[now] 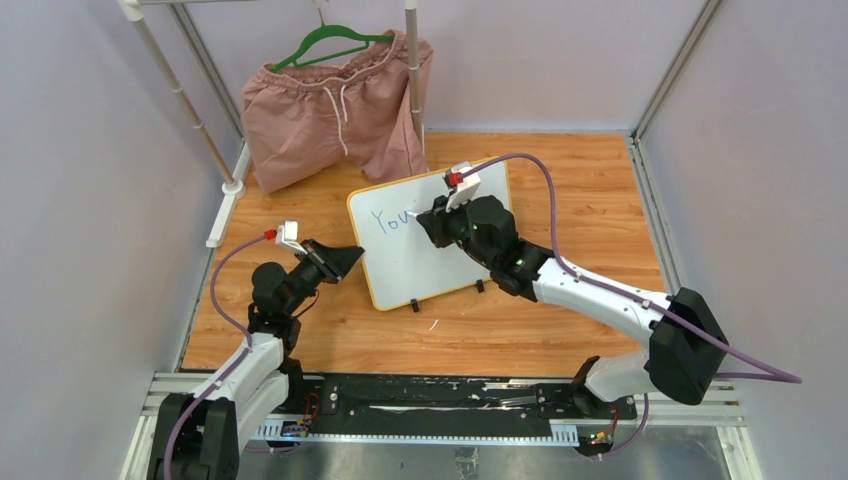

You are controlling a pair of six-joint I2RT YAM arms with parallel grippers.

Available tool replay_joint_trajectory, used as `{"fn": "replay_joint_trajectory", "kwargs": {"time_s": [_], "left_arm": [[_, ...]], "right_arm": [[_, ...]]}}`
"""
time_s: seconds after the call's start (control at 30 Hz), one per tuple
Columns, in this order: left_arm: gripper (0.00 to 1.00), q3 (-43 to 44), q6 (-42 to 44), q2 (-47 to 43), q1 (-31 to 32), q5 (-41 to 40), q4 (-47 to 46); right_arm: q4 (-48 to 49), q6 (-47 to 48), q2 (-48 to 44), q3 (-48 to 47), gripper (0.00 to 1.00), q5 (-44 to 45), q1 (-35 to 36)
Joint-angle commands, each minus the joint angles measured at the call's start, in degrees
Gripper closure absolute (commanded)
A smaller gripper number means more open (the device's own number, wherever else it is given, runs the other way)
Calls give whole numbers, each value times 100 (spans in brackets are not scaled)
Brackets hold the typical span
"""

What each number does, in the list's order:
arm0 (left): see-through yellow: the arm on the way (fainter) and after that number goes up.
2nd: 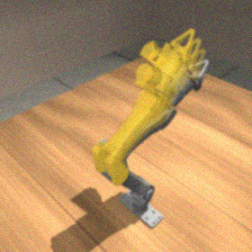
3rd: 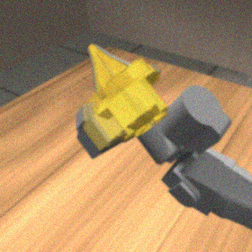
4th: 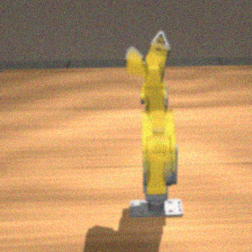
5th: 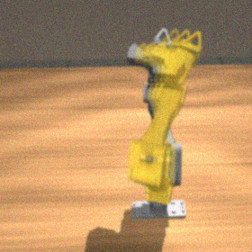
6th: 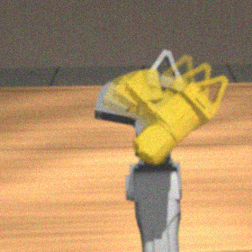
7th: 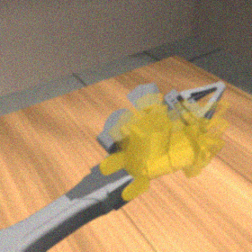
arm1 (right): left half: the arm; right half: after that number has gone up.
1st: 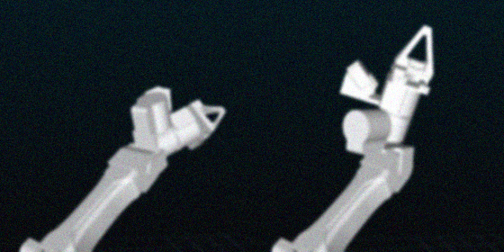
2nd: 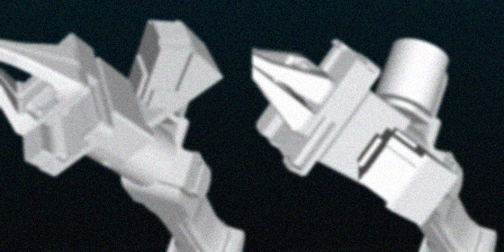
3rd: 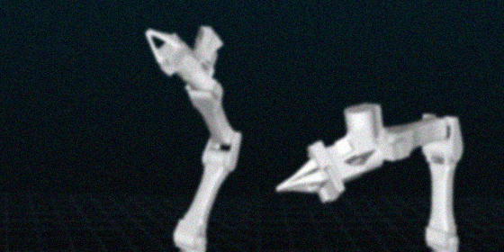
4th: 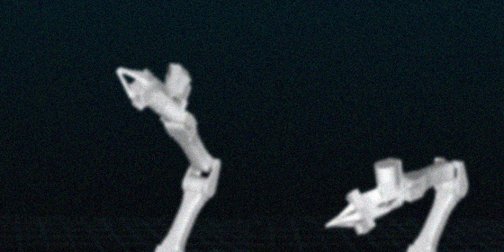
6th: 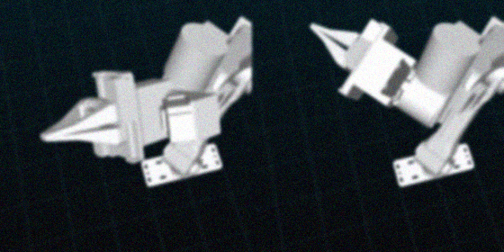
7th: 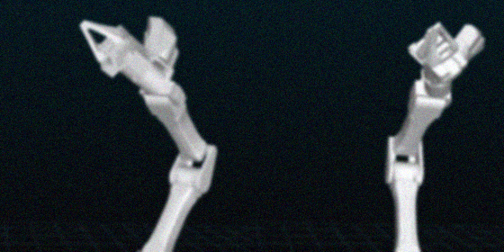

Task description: Write a sentence on the whiteboard

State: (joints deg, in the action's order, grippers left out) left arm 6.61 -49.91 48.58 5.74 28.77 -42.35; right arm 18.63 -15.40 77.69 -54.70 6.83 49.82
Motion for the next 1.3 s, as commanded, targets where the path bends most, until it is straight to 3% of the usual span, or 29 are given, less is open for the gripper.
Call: {"fn": "replay_joint_trajectory", "kwargs": {"time_s": [0.0,0.87,1.27], "left_arm": [[100,-22,-49,-85,14,41,-293],[100,-28,-28,-60,16,27,-292],[100,-28,-19,-66,14,23,-292]], "right_arm": [[-42,22,-23,104,100,67,-105],[-58,-259,-717,255,100,-98,-109],[-268,126,-768,263,100,139,-253]]}}
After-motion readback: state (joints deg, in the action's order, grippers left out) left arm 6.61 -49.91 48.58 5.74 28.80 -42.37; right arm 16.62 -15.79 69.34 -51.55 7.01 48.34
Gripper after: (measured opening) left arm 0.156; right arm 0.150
